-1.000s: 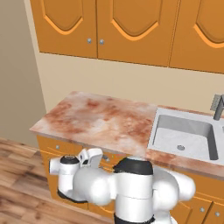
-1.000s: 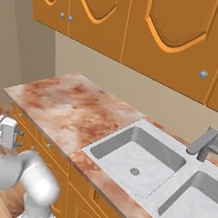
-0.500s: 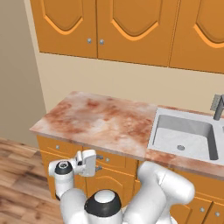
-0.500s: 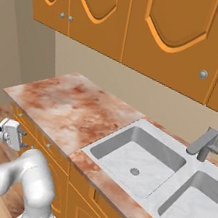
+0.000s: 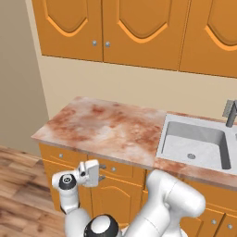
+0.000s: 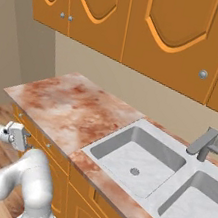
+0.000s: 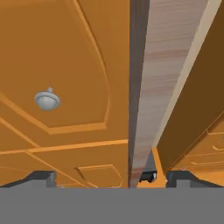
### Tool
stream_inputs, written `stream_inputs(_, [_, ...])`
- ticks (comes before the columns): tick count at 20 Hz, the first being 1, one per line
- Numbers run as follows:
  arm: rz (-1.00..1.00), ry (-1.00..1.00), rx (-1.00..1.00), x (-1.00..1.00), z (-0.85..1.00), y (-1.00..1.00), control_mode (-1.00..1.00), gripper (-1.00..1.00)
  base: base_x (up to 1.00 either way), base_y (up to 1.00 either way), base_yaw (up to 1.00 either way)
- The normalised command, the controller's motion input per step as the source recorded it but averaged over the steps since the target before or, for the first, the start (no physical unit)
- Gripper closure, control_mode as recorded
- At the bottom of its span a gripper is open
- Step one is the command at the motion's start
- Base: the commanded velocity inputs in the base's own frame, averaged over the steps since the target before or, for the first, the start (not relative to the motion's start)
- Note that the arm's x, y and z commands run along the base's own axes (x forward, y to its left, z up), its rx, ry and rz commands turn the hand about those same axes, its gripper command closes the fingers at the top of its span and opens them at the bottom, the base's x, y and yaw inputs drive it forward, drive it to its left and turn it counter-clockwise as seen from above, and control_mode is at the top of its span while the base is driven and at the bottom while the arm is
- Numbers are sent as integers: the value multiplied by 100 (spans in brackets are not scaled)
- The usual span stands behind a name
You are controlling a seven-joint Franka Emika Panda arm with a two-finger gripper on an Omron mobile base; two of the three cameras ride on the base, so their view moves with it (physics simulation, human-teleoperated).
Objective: Take a straw from the drawer in front and place it inside the glass cup on the dining counter.
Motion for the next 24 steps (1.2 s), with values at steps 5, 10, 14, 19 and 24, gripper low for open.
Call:
stream_inputs(5, [26, 1, 8, 29, -42, -18, -100, -100, 0, 0, 0])
stream_inputs(10, [20, 0, 4, 30, -44, -12, -100, -100, 0, 0, 0])
stream_inputs(14, [6, 0, 0, 28, -30, -3, -100, -100, 0, 0, 0])
stream_inputs(19, [4, 0, 0, 32, -29, -2, -100, -100, 0, 0, 0])
stream_inputs(24, [4, 0, 0, 33, -22, -2, -100, -100, 0, 0, 0])
